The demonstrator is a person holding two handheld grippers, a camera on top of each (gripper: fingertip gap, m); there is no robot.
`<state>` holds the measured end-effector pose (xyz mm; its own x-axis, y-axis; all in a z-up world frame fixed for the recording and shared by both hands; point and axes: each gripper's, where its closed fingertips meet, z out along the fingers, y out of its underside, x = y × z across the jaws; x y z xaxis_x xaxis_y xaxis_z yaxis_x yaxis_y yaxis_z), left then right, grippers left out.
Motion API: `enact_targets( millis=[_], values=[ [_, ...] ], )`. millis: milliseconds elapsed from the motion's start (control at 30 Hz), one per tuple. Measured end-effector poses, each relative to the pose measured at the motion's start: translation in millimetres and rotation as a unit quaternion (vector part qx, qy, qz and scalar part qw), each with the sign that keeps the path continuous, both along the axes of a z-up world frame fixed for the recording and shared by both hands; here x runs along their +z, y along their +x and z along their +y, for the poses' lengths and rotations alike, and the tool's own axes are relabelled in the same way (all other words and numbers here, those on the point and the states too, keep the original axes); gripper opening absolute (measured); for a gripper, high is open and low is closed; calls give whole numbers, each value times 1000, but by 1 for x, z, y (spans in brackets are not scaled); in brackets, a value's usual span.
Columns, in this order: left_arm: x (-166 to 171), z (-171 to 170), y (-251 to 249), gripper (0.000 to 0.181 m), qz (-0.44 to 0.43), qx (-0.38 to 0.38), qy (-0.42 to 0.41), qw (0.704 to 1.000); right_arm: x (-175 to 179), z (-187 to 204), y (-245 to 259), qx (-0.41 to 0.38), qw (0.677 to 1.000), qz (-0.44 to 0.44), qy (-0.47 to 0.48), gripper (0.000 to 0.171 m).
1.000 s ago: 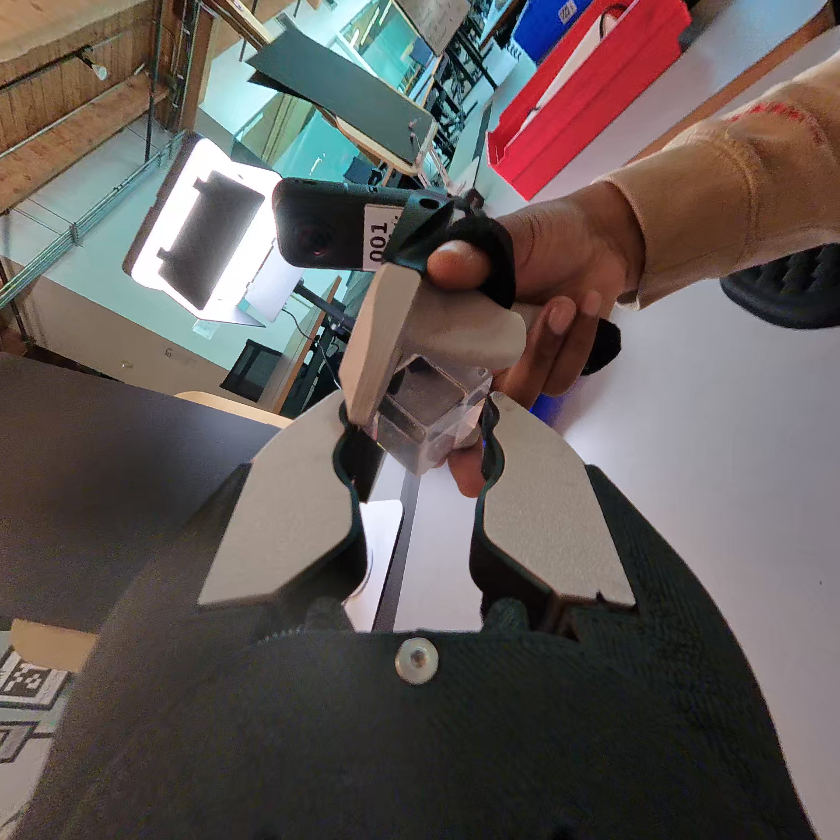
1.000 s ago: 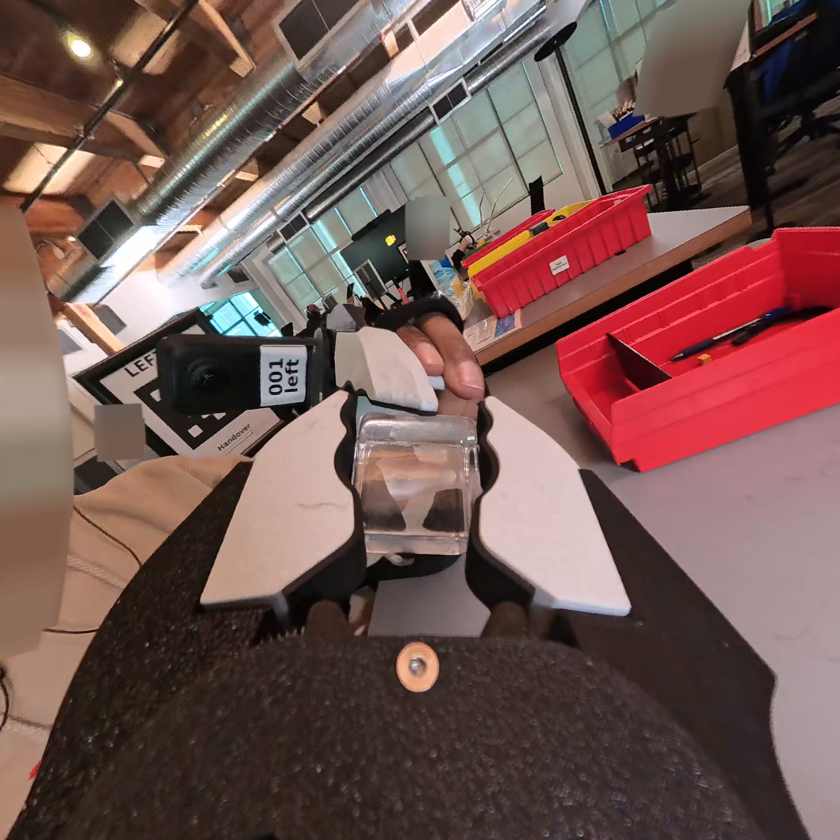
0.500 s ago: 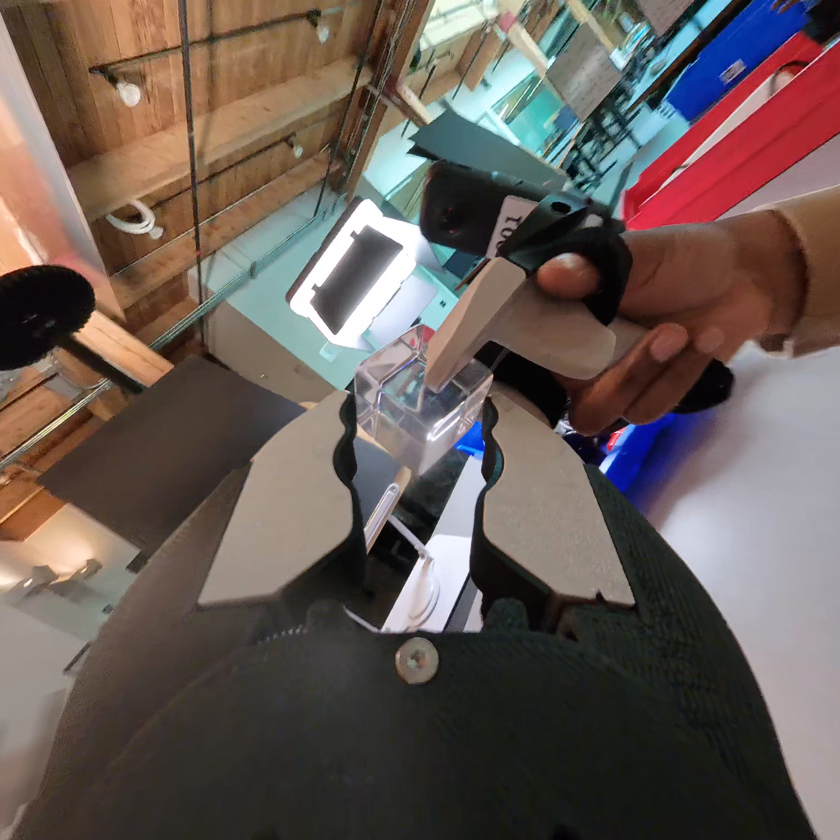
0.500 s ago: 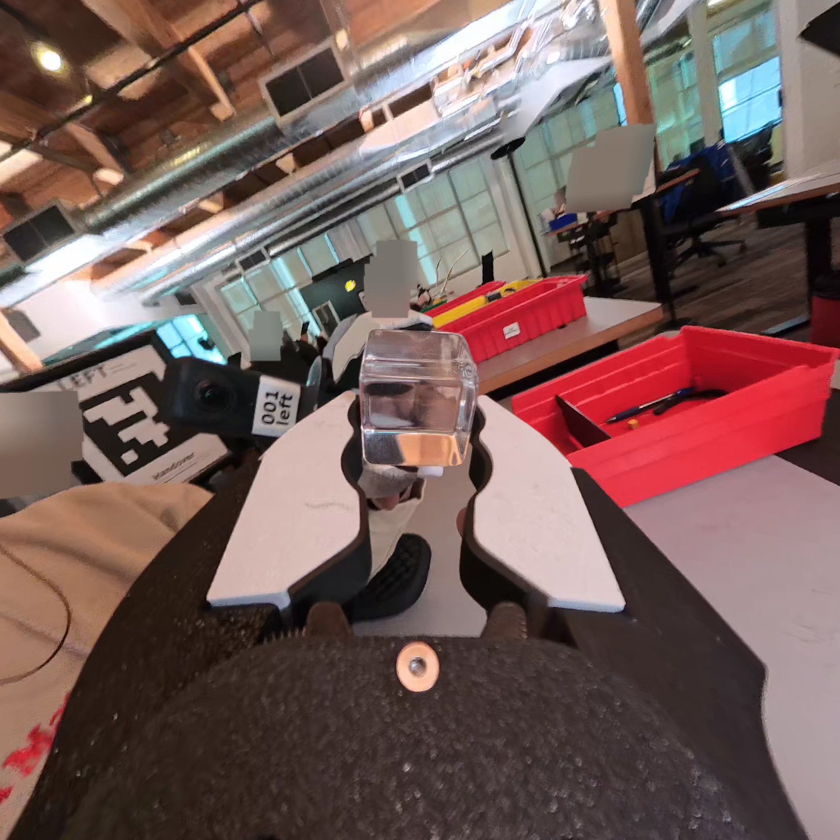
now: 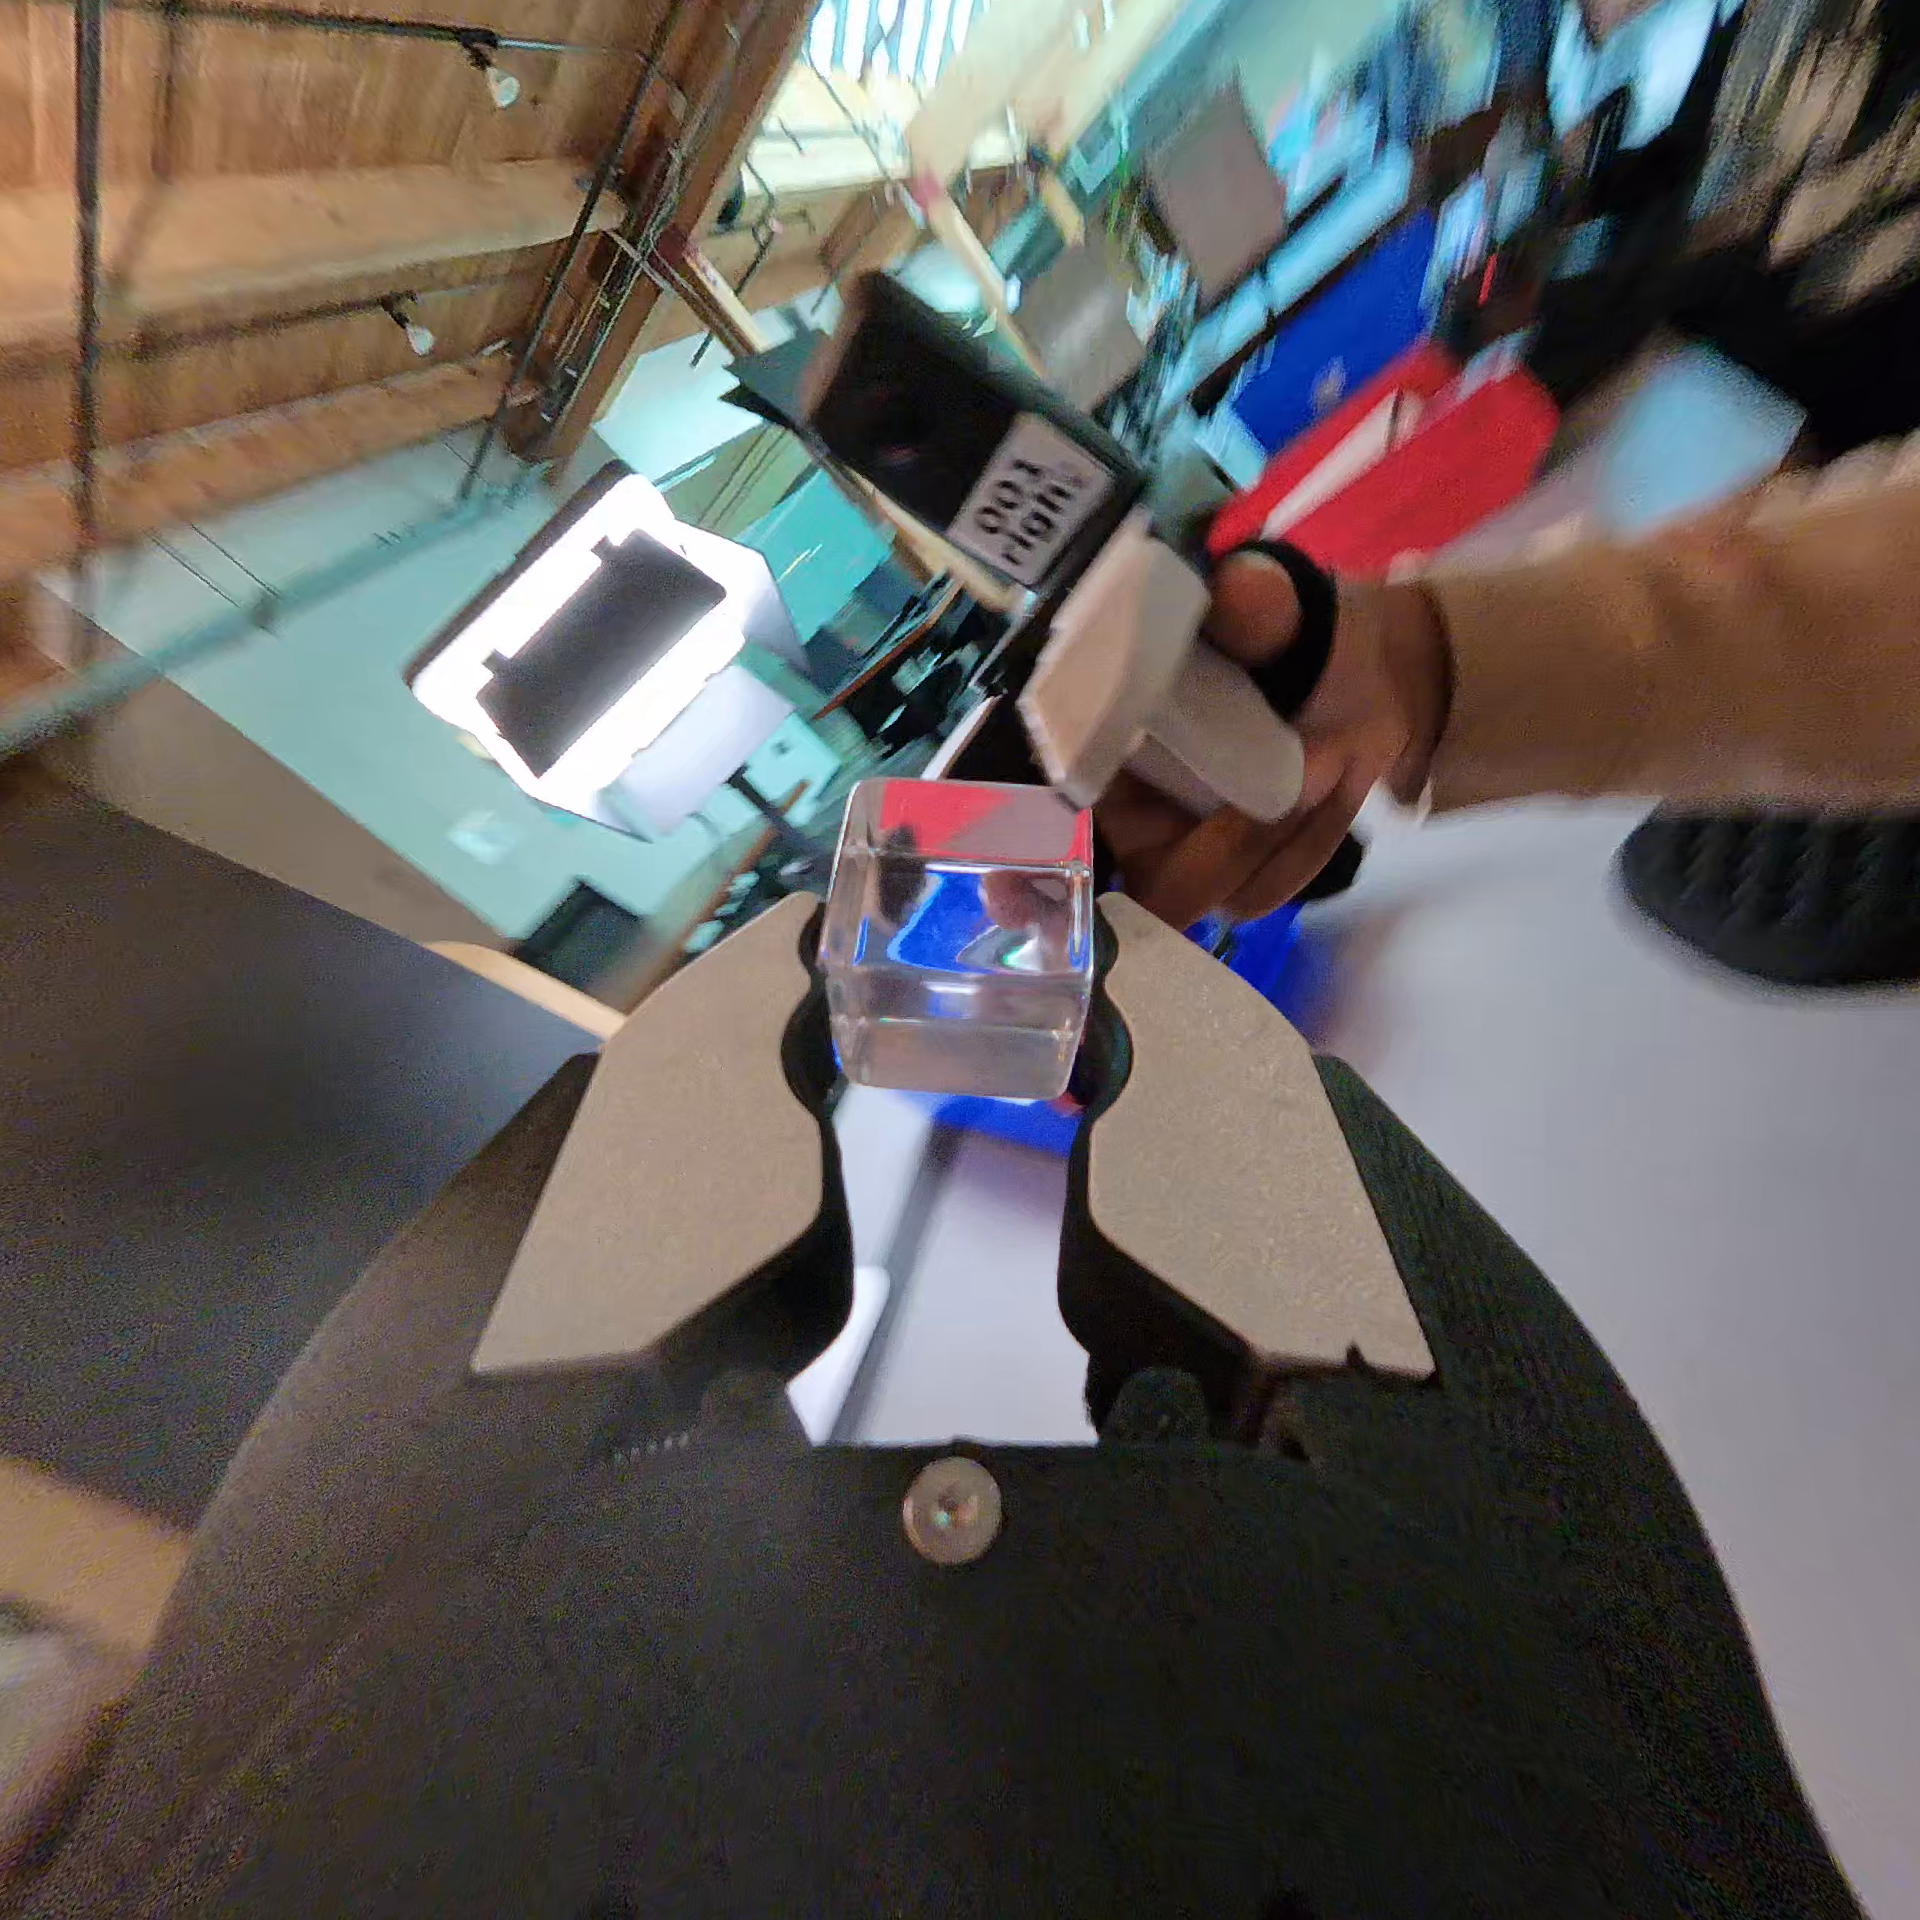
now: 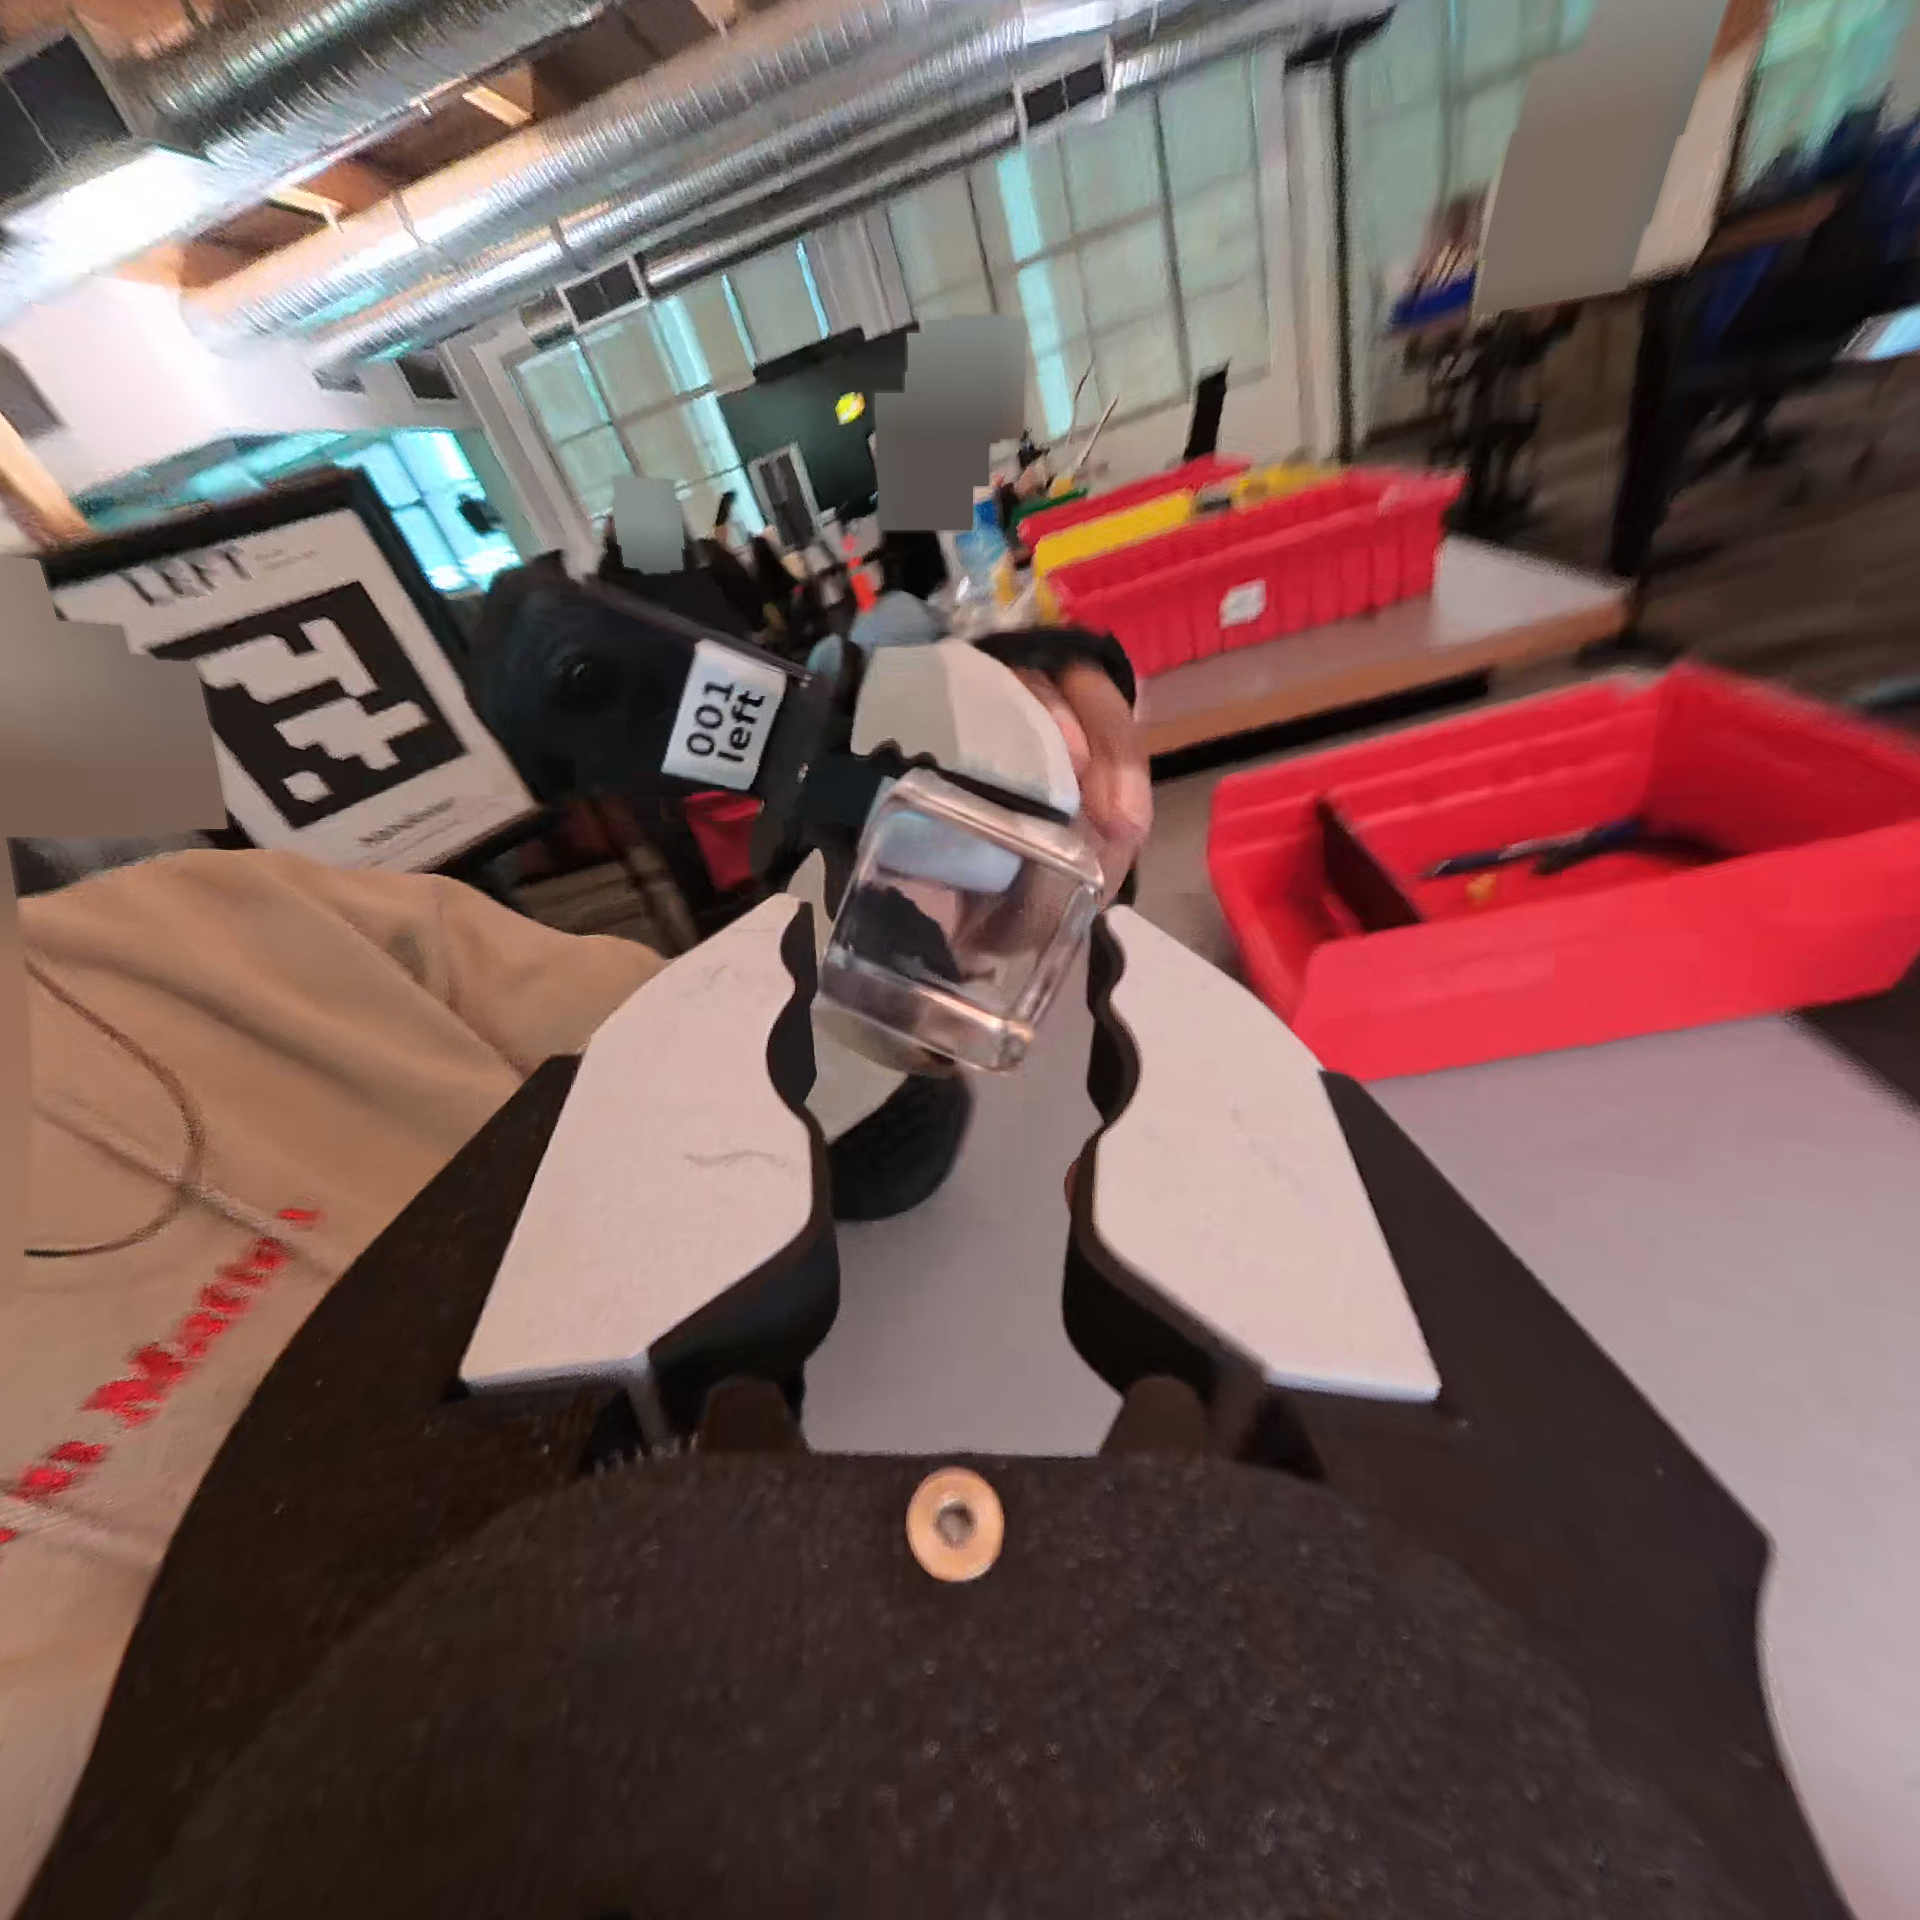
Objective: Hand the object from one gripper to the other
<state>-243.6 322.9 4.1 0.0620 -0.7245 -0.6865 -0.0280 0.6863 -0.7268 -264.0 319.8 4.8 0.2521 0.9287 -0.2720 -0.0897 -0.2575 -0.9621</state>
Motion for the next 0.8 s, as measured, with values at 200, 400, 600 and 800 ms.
enact_targets(
  millis=[200,400,600,800],
  values=[
    [20,2,-4,45,-19,-156,-370,915,20,-3,24,-159,918,-119,342,54],
    [-9,-33,5,45,142,-263,-547,782,-2,-3,3,-179,823,-265,470,61],
    [-13,-36,3,48,162,-280,-557,765,-20,-9,-6,-149,797,-325,486,45],
    [12,-9,-14,52,36,-177,-343,922,5,1,19,-125,946,-134,268,45]
  ],
)
